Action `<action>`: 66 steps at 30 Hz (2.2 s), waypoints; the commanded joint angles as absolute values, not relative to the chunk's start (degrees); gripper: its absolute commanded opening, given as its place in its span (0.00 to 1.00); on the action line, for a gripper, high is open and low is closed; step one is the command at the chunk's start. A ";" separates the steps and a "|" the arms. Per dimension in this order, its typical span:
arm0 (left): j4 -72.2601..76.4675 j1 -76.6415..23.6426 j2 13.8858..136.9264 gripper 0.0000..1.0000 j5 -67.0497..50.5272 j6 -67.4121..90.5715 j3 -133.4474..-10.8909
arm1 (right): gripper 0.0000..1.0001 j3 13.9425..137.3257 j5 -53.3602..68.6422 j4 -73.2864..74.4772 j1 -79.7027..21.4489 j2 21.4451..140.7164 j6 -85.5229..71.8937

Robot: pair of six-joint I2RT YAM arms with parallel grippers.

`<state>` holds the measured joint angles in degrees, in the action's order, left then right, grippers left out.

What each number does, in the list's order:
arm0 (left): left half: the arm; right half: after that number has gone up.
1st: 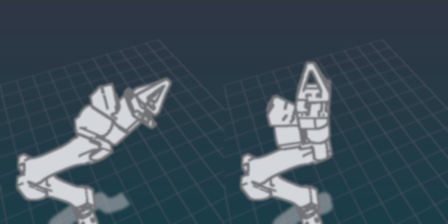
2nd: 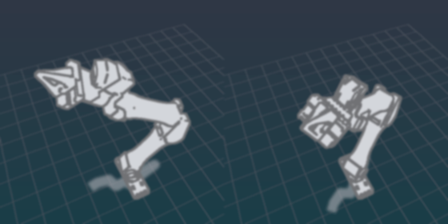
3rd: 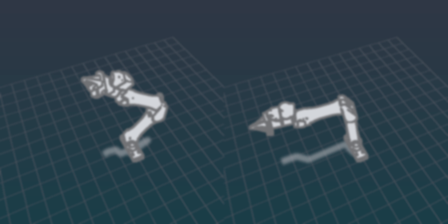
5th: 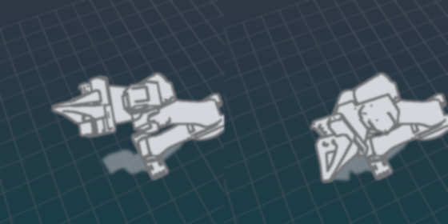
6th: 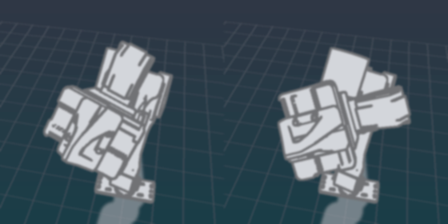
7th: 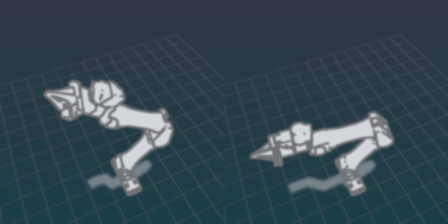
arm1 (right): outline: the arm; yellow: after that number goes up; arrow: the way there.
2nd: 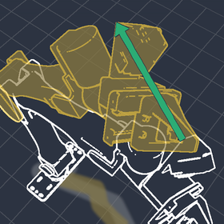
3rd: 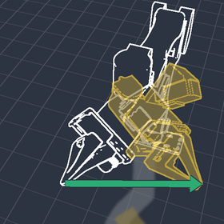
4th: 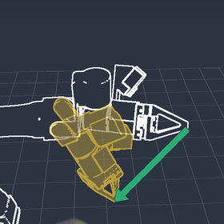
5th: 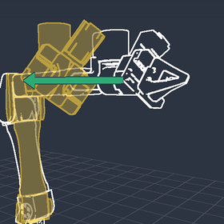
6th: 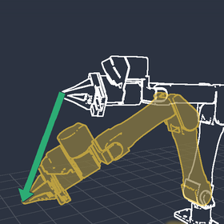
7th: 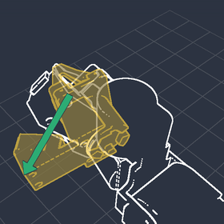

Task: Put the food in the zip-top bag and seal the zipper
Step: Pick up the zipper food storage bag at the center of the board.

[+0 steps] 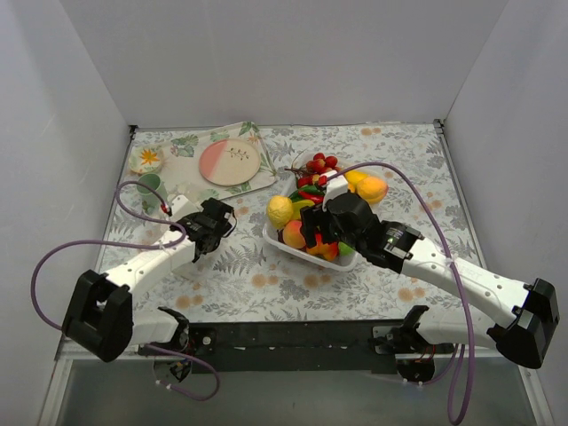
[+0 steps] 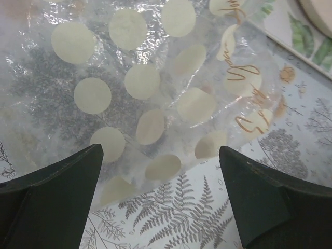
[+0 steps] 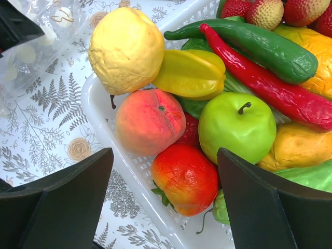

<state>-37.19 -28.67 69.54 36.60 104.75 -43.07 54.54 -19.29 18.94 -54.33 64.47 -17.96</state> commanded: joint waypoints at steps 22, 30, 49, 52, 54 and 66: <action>-40.60 -28.83 54.15 0.00 31.38 114.52 -58.26 | 0.83 54.75 -16.08 -3.06 -63.01 66.96 -13.37; -41.40 -28.65 52.65 0.00 27.96 116.02 -65.38 | 0.67 49.14 -13.02 -26.06 -65.83 67.59 -7.83; -41.30 -28.65 52.65 0.00 22.94 113.12 -67.94 | 0.70 60.37 -17.66 -29.62 -71.46 81.20 -3.69; -41.40 -28.65 51.51 0.00 22.06 112.77 -67.06 | 0.63 61.78 -19.59 -29.27 -71.54 82.70 -3.95; -41.48 -28.65 50.89 0.00 21.27 112.33 -66.54 | 0.28 65.29 -22.39 -25.43 -71.46 84.63 -5.09; -34.11 -28.65 48.35 0.85 17.06 77.03 -64.43 | 0.01 96.38 -25.06 17.39 -65.74 92.01 -22.14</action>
